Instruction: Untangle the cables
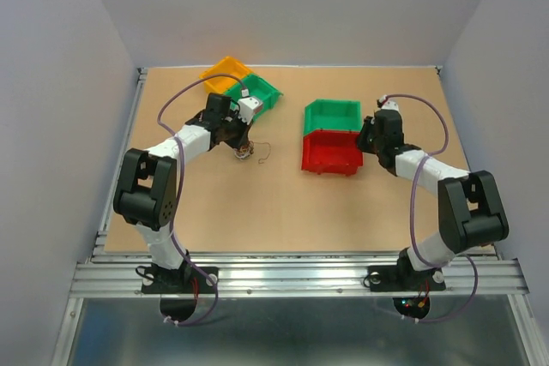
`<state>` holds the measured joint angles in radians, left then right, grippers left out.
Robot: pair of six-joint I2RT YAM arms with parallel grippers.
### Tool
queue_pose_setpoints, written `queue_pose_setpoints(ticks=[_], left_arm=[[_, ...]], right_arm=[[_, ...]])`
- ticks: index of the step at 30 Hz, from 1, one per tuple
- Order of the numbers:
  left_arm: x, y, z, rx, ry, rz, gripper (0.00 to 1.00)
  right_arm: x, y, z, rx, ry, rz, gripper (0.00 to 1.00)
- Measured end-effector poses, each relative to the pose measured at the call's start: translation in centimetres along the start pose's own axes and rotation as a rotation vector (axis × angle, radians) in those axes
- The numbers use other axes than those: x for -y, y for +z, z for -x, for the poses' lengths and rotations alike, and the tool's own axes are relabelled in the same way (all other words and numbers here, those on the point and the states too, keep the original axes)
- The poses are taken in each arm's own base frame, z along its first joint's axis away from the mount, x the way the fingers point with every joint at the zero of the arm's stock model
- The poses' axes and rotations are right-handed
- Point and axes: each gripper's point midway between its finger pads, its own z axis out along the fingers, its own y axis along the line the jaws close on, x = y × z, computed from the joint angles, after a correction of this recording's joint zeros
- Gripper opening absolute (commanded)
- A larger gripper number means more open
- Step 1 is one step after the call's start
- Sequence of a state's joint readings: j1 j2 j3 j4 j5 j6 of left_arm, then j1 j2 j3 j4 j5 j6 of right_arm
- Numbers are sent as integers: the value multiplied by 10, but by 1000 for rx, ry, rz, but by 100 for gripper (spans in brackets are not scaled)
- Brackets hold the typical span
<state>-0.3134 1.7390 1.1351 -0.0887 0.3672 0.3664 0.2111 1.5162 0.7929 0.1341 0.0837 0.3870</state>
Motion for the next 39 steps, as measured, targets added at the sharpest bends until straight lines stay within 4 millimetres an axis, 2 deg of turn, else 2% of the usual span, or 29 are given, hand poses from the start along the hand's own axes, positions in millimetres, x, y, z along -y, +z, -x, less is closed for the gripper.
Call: queue_pose_setpoints(ticks=[4,9,11,12,13,16,17,21,24,28,29,31,32,34,35,36,37,39], left_arm=[[1,0,1,3,4,-7,0],[4,0,2,10,9,-24,0],[5,-1,3,15,12,-30,0],[6,-2,5,19,13,-32,0],[6,-3,6,24,15,-36,0],[11,-9,12,47,25,-52,0],[12,-12,14,55,29,-56,0],[20,-22,25,98,55,-88,0],[34,-28,32,123,91,-127,0],[65,-33,36,133,151,-207,0],[75,-34,37,137,168,-233,0],[98,-40,37,146,201,-293,0],[110,-46,36,153,218,-334,0],[126,-55,38,174,245,-390,0],[131,-60,40,183,255,-409,4],[137,-65,42,196,268,-432,35],[140,-66,43,203,279,-443,50],[145,-66,43,206,293,-456,67]], right_arm=[[4,9,10,-5,-70,-38,20],[13,34,30,7,-134,-131,18],[16,41,39,19,-149,-165,29],[18,46,43,24,-156,-184,42],[20,50,47,23,-168,-207,65],[23,56,52,16,-183,-236,77],[24,55,52,11,-187,-239,77],[24,46,56,10,-190,-242,78],[14,28,68,40,-178,-201,78],[-18,-5,82,81,-141,-36,72],[-34,-20,85,111,-133,36,72],[-59,-38,73,121,-146,134,73],[-75,-47,59,116,-162,202,72],[-106,-62,19,65,-205,340,72],[-118,-69,-1,45,-221,415,72],[-124,-75,-22,18,-229,475,72],[-127,-82,-41,-7,-235,525,72],[-124,-89,-70,-43,-231,585,72]])
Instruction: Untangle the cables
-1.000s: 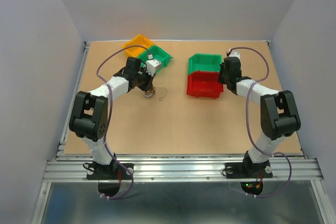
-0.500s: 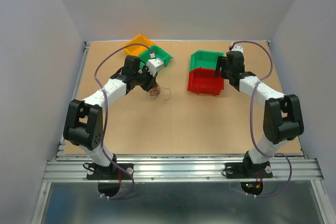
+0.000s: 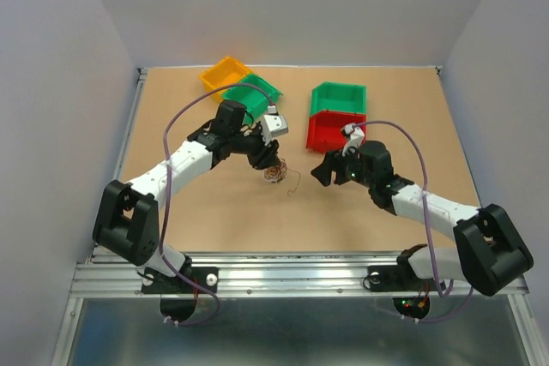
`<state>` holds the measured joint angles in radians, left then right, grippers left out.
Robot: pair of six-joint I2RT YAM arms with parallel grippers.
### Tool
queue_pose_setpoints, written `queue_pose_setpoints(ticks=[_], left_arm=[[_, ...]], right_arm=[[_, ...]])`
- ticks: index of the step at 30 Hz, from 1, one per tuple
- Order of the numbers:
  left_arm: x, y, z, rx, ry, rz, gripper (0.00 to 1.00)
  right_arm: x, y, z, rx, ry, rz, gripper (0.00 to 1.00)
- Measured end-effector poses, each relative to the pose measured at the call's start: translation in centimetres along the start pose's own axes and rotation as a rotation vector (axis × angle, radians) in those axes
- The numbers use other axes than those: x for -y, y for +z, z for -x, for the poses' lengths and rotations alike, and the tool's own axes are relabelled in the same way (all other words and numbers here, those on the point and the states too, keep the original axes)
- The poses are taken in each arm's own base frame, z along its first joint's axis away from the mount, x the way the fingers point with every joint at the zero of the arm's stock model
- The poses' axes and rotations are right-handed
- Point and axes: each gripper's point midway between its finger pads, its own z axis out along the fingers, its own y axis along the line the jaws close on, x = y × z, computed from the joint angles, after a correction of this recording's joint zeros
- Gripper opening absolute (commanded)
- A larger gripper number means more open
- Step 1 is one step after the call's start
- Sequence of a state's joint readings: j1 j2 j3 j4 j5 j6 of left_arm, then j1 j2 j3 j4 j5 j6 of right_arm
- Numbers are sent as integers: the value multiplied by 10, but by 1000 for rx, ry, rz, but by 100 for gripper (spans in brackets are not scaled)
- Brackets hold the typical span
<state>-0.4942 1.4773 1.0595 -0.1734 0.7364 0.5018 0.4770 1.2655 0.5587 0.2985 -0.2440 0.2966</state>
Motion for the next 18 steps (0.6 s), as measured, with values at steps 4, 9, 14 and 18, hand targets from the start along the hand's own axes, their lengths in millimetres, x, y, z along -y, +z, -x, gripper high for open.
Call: queue_pose_setpoints(ticks=[4,9,14,18], left_arm=[[2,11,-12,-34,-10,-20,83],[-12,12,-26,-54,-51,55,88],[-91,-29,-26,18,-205,351,88],[-177,-82,-19,98,-375,644,89]], right_arm=[[-11,1,-28,-26,3,58,72],[-37,15,-30,4,-34,146,68],[-46,32,-53,-44,-53,146,67],[-55,41,-55,-40,-68,145,67]])
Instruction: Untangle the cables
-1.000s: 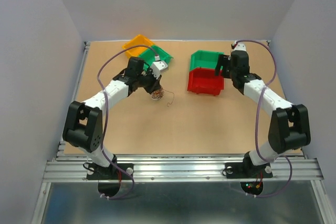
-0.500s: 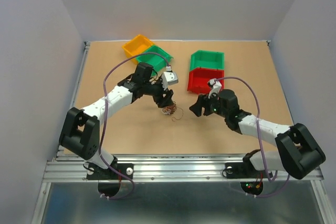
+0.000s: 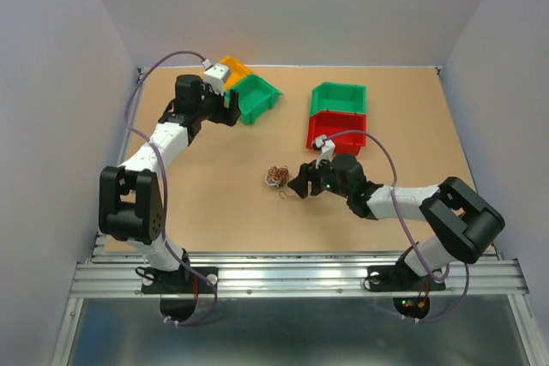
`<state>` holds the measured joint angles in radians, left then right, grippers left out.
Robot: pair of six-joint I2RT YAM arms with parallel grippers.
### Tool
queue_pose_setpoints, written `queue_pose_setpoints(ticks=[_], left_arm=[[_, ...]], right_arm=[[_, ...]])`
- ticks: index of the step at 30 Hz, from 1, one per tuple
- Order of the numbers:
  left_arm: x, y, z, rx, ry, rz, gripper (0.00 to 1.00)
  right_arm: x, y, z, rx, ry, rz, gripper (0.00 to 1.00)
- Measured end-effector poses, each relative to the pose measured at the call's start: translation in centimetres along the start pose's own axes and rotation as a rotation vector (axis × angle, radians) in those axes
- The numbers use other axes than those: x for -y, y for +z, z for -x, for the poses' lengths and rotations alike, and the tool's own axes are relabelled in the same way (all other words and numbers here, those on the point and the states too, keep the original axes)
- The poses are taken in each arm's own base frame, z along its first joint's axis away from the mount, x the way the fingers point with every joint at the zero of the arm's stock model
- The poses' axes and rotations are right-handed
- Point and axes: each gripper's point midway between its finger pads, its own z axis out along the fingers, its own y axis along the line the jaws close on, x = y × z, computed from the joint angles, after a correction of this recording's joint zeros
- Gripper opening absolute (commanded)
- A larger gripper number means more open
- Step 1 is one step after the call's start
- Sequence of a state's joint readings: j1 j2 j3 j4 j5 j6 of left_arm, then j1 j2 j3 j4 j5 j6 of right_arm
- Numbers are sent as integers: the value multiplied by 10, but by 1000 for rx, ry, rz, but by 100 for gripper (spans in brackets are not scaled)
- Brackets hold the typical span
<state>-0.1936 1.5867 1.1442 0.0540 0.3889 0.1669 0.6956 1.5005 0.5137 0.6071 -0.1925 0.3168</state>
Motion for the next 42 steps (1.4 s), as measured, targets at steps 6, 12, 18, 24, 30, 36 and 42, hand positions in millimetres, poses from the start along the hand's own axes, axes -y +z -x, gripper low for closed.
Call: queue_pose_setpoints(ticks=[6,12,18,24,30,36,42], left_arm=[[-53,21,10,11,-194,223,99],[-79,43,19,13,-377,397,99],[-103,59,30,32,-515,552,99],[-109,95,-2,-52,-555,602,98],[-96,110,-36,-144,-548,615,67],[-101,110,-40,-146,-536,650,6],[-109,103,-45,-196,-443,633,0]], right_arm=[[-4,6,17,62,-14,0,67],[-1,6,21,80,-10,-19,68],[-10,-3,45,154,-17,-4,68],[-14,-13,59,216,-22,-2,69],[-8,-18,52,212,-18,-27,70],[-4,-19,50,212,-17,-44,70],[-3,-19,50,215,-19,-50,71]])
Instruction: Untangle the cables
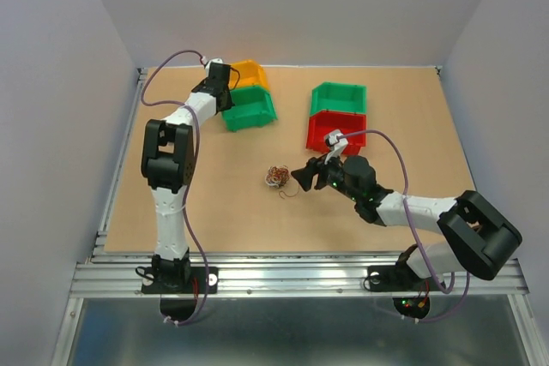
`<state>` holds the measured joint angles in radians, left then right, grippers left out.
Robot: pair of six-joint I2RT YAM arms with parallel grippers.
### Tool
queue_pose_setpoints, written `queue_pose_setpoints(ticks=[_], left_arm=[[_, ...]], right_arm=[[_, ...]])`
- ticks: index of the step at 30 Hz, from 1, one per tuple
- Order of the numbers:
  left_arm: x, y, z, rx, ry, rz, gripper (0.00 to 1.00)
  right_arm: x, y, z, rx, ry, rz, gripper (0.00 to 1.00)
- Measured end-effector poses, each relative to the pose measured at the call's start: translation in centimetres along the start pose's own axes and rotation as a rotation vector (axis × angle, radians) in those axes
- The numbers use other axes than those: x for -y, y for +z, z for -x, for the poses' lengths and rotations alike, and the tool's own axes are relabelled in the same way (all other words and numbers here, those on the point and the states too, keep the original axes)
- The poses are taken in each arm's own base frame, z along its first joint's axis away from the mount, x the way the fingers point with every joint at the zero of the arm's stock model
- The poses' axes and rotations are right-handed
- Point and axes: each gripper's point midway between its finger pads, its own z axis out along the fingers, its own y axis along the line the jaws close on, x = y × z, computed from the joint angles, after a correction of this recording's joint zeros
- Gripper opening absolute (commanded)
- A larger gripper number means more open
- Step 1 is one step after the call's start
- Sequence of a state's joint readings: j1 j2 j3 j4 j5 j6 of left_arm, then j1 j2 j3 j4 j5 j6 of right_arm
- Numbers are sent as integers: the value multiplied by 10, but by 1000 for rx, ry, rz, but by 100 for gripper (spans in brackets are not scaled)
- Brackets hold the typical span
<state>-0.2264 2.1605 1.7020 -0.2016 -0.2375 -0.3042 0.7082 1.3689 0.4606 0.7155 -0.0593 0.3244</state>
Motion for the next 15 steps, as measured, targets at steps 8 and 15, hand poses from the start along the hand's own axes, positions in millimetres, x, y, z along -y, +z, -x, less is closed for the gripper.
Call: queue_pose_setpoints(ticks=[8,15], left_arm=[[-58,-8,18,16,250,41,0],[-114,-36,28,48,452,61,3]], right_arm=[[1,1,-2,-6,-5,1,71],[4,5,-22,-64,-1,2,70]])
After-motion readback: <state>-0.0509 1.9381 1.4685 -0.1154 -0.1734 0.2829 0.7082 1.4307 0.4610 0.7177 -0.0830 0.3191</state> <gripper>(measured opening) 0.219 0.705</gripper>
